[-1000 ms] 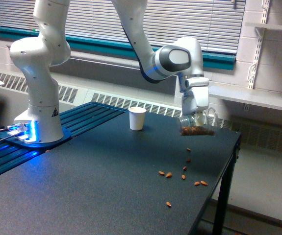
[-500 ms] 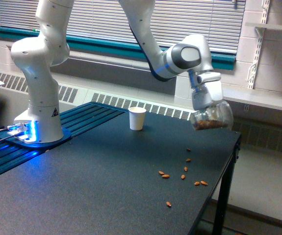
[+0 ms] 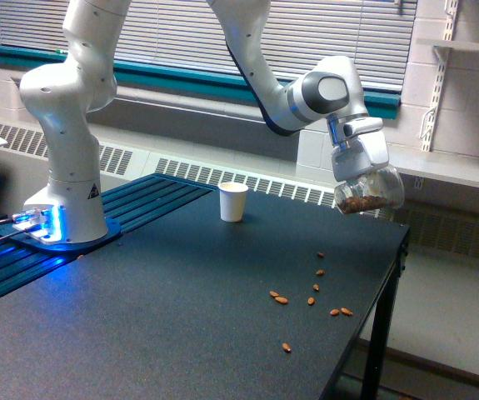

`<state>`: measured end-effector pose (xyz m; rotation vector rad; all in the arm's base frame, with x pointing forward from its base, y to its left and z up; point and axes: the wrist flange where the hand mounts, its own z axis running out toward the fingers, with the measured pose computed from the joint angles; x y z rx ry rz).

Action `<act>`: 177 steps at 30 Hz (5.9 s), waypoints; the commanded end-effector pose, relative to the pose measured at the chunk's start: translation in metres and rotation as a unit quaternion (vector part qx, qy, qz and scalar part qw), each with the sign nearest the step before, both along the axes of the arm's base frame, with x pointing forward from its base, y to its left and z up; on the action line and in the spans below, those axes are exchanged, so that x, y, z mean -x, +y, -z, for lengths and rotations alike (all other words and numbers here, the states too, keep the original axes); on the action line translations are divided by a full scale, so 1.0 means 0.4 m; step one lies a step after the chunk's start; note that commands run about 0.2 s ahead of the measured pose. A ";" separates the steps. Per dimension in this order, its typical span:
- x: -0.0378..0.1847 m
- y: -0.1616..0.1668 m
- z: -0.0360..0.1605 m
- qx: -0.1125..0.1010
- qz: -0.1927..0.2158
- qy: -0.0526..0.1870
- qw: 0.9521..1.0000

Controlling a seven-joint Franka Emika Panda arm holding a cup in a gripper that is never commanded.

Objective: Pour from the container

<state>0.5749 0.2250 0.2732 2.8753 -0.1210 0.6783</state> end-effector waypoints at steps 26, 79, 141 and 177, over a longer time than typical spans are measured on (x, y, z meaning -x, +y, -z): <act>0.240 0.247 -0.009 0.028 -0.013 0.006 1.000; 0.576 0.304 -0.055 0.060 -0.001 -0.006 0.998; 0.872 0.230 -0.051 0.081 0.032 0.030 0.996; 1.003 0.301 0.008 0.047 0.077 0.065 0.994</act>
